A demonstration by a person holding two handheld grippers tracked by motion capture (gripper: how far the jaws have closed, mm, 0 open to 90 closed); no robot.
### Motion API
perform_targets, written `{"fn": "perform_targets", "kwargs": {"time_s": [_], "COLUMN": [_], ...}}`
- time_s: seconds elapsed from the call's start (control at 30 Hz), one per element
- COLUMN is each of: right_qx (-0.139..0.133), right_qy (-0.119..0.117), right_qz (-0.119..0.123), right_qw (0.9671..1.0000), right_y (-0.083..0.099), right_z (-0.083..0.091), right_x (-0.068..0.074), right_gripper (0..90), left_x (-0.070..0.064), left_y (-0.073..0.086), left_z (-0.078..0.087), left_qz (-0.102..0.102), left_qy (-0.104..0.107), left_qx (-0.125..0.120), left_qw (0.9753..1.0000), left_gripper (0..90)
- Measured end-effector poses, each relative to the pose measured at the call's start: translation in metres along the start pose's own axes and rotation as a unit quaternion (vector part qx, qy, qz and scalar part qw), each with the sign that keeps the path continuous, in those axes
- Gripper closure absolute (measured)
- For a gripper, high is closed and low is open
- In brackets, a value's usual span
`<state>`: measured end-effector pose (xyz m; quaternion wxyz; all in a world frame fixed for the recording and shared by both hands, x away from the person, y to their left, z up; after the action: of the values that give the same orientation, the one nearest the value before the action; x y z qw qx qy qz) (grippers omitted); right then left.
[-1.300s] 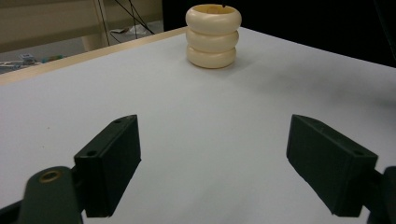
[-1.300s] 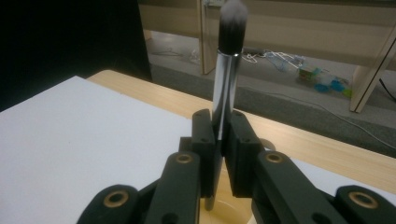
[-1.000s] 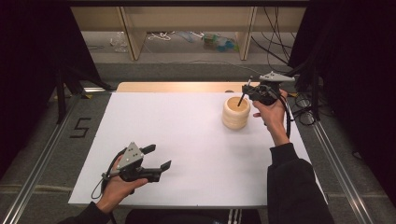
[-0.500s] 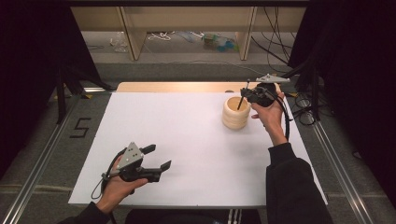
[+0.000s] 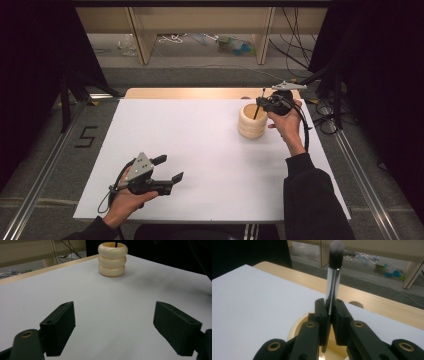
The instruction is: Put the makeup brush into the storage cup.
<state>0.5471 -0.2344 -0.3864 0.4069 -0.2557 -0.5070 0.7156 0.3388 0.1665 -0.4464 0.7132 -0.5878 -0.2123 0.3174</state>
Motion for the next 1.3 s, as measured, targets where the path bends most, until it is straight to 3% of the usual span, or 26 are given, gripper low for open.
{"fn": "perform_targets", "kwargs": {"time_s": [0.6,0.67,0.73,0.9,1.1,1.3], "right_qx": [0.042,0.048,0.055,0.046,0.042,0.034], "right_qy": [-0.014,-0.017,-0.010,0.000,0.015,0.013], "right_qz": [0.003,0.001,-0.011,-0.024,-0.051,-0.056], "right_qw": [0.9990,0.9987,0.9984,0.9986,0.9977,0.9978], "right_y": [0.012,0.013,0.013,0.009,0.005,0.000], "right_z": [-0.011,-0.012,-0.012,-0.010,0.002,0.016], "right_x": [0.000,0.000,0.001,0.002,-0.004,-0.005], "right_gripper": [83.4,78.1,62.7,41.4,33.2,30.2], "left_x": [0.001,0.001,0.002,0.001,0.001,0.000], "left_y": [0.000,0.000,0.000,0.000,0.000,0.000], "left_z": [0.000,0.000,0.000,0.000,0.000,0.000], "left_qz": [-0.005,-0.005,-0.005,-0.004,-0.002,0.000], "left_qy": [0.000,0.000,0.001,0.000,0.005,0.002], "left_qx": [0.002,0.002,0.002,0.001,-0.001,0.000], "left_qw": [1.0000,1.0000,1.0000,1.0000,1.0000,1.0000], "left_gripper": [17.9,17.9,17.9,17.8,17.9,17.9]}}
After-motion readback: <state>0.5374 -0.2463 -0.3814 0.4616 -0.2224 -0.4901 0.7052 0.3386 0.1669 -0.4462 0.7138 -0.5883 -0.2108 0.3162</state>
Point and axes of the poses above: each handheld gripper's, and its own axes: z roughly backward along the jaws, y roughly out of its underside, x roughly to its left, the point moved 1 cm from there along -z, roughly forward along the jaws, and after that the axes turned 7 degrees about -x, right-handed, at the moved point
